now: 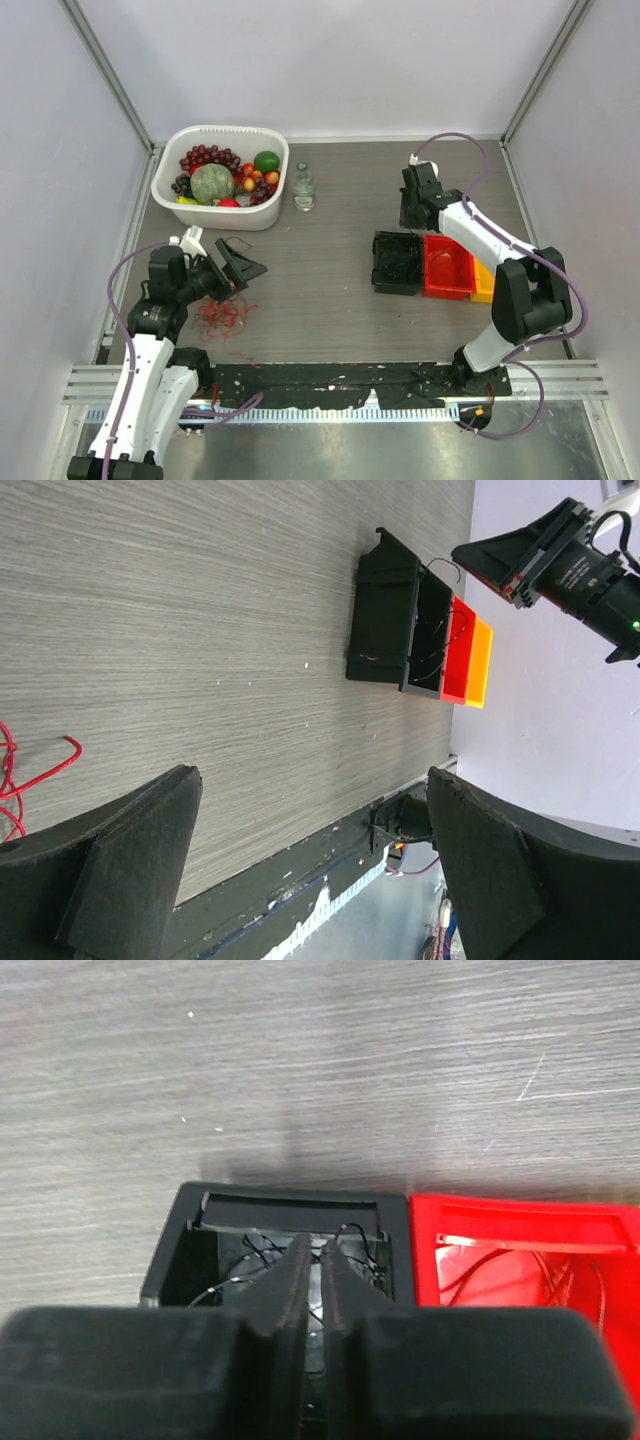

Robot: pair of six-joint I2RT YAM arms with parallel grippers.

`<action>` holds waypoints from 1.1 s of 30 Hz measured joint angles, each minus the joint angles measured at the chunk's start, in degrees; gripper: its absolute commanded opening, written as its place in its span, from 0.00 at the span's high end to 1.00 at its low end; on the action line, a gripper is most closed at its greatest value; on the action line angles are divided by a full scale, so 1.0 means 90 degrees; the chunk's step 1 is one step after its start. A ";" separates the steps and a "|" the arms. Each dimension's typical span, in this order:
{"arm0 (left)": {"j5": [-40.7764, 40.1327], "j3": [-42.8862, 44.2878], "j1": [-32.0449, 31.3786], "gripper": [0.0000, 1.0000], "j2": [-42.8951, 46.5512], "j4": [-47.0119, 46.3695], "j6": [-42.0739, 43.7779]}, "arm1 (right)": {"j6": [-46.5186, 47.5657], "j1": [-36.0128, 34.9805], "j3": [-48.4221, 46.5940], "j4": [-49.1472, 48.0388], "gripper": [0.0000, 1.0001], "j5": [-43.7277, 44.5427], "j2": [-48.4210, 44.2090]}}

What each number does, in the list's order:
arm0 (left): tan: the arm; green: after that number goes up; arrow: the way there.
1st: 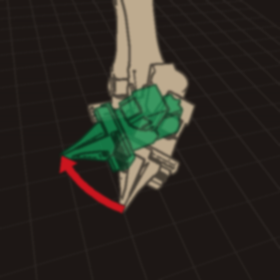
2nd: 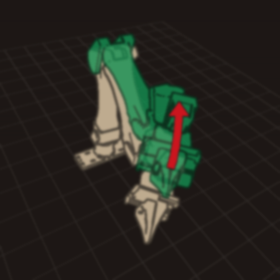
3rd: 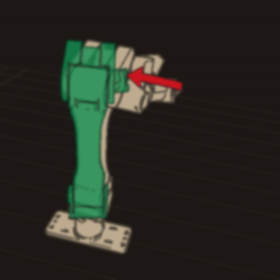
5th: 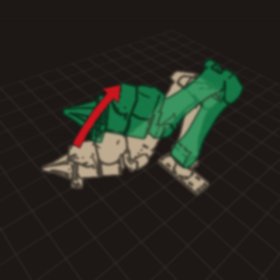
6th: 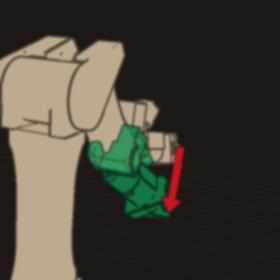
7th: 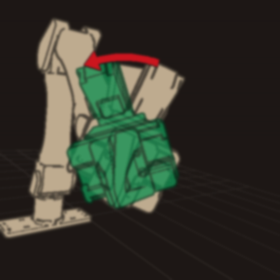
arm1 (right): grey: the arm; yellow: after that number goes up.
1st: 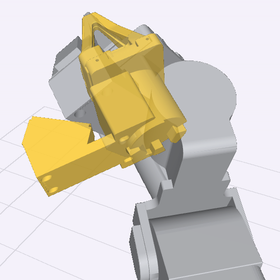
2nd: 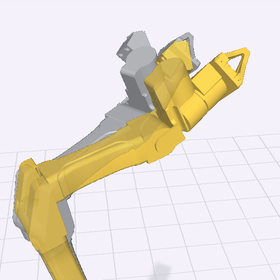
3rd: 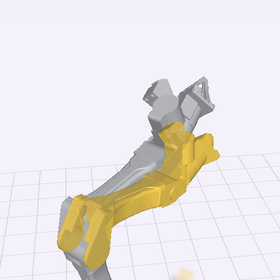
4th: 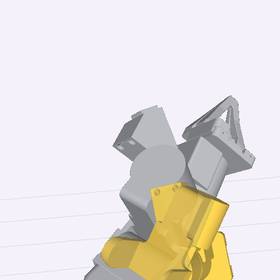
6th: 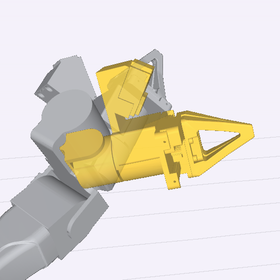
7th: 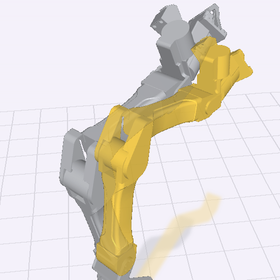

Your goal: Untangle the cables

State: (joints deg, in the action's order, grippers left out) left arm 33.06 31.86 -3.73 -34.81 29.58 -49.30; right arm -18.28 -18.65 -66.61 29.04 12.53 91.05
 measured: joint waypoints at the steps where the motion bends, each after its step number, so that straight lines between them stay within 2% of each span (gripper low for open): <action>1: 0.0000 -0.0027 0.0000 0.01 -0.0019 0.0002 -0.0002 | -0.0017 -0.0002 0.0002 -0.0066 0.99 -0.0032 0.0000; 5: -0.0180 -0.0044 0.0000 0.10 -0.0243 0.0172 -0.0053 | -0.0102 -0.0097 0.0068 -0.0112 0.99 -0.0066 -0.0019; 11: -0.0828 -0.0070 0.0000 0.10 -0.0656 0.0707 -0.0296 | -0.0202 -0.0481 0.1158 -0.0056 0.99 -0.0221 -0.0624; 15: -0.1212 -0.0211 0.0000 0.07 -0.0335 0.0954 -0.0622 | -0.0345 -0.0571 0.1758 -0.0005 0.99 -0.0712 -0.1462; 17: -0.1406 -0.0245 0.0000 0.06 -0.0085 0.1090 -0.0784 | -0.0374 -0.0588 0.1887 0.0007 0.86 -0.0896 -0.1819; 18: -0.1552 -0.0245 0.0000 0.06 0.0051 0.1188 -0.0867 | -0.0386 -0.0622 0.1894 0.0010 0.67 -0.0908 -0.1979; 19: -0.1727 -0.0236 0.0000 0.05 0.0168 0.1316 -0.0974 | -0.0376 -0.0663 0.1894 -0.0002 0.54 -0.0860 -0.2098; 21: -0.2149 -0.0131 0.0000 0.04 0.0333 0.1710 -0.1117 | -0.0340 -0.0930 0.1889 -0.0024 0.45 -0.0563 -0.2397; 23: -0.2528 0.0143 0.0000 0.04 0.0362 0.2140 -0.1156 | -0.0272 -0.1433 0.1809 -0.0007 0.40 -0.0214 -0.2572; 27: -0.2890 0.0607 0.0000 0.04 0.0347 0.2443 -0.1149 | -0.0090 -0.2817 0.1392 -0.0304 0.39 0.0151 -0.2385; 30: -0.3130 0.0726 0.0000 0.08 0.0350 0.2671 -0.1192 | 0.0056 -0.3623 0.1341 -0.1336 0.43 -0.0583 -0.1931; 33: -0.3519 0.0738 0.0000 0.09 0.0379 0.3062 -0.1382 | 0.0245 -0.4289 0.1549 -0.2905 0.43 -0.1593 -0.1146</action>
State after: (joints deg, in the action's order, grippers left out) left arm 1.39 38.50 -3.73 -31.40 57.14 -61.73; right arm -16.08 -57.25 -52.66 2.90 -1.80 80.73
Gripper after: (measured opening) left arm 0.924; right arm 0.571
